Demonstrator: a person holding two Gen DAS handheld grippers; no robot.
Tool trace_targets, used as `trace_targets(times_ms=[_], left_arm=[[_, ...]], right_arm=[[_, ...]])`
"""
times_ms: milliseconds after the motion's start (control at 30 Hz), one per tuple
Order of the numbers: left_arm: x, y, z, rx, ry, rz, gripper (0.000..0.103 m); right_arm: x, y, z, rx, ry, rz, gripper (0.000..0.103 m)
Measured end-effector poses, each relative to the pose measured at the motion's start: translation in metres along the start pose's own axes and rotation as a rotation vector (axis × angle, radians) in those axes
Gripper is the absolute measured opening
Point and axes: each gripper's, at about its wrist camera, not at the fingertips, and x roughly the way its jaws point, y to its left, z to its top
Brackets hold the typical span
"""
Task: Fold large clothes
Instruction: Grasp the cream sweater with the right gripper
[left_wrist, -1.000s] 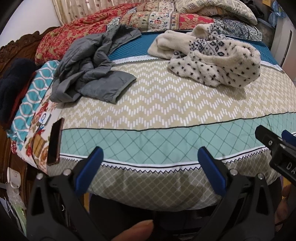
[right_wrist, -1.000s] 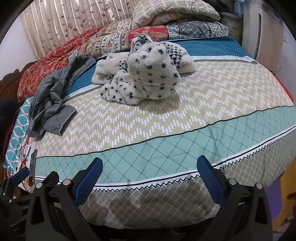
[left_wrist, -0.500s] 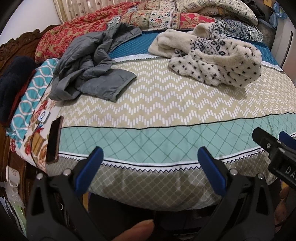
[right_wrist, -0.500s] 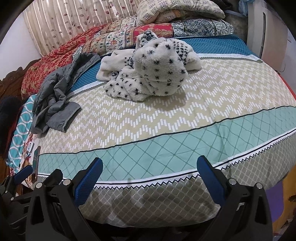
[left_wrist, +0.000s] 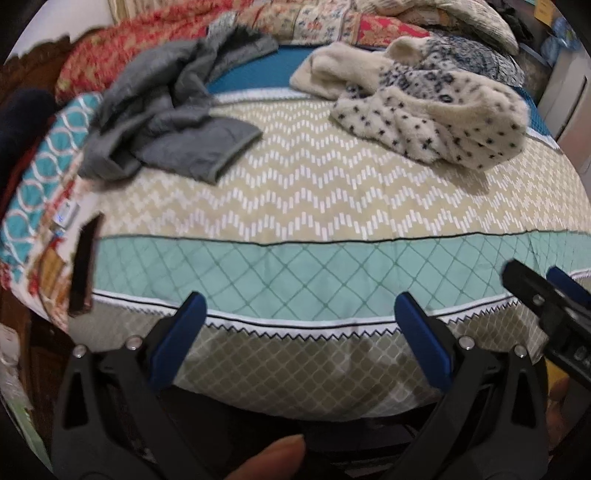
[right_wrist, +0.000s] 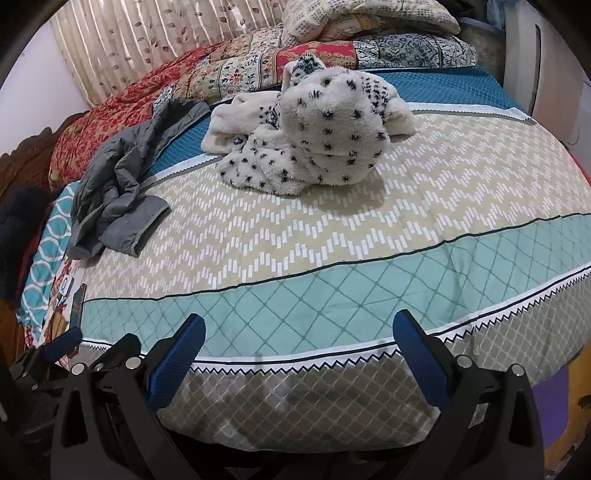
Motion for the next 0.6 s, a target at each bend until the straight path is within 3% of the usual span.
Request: trace_targets(times_ms=[233,333,500,600], left_arm=[[0.061,0.031,-0.006,-0.073,0.113,0.086,0.098],[0.082,0.037,-0.016,-0.078,0.18,0.091,0.098],[0.093,0.041,-0.024,-0.089,0.175,0.073,0.098],[0.095,0.049,-0.034,-0.126,0.133,0.03,0.099]], right_arm=[[0.003,-0.019,0.01,-0.006,-0.019,-0.038,0.012],[-0.007,-0.023,0.031,-0.039,-0.086,-0.047,0.012],[-0.018,-0.02,0.119,-0.147,-0.265,-0.151,0.012],[0.018,-0.016,0.169,-0.189,-0.191,-0.162,0.012]])
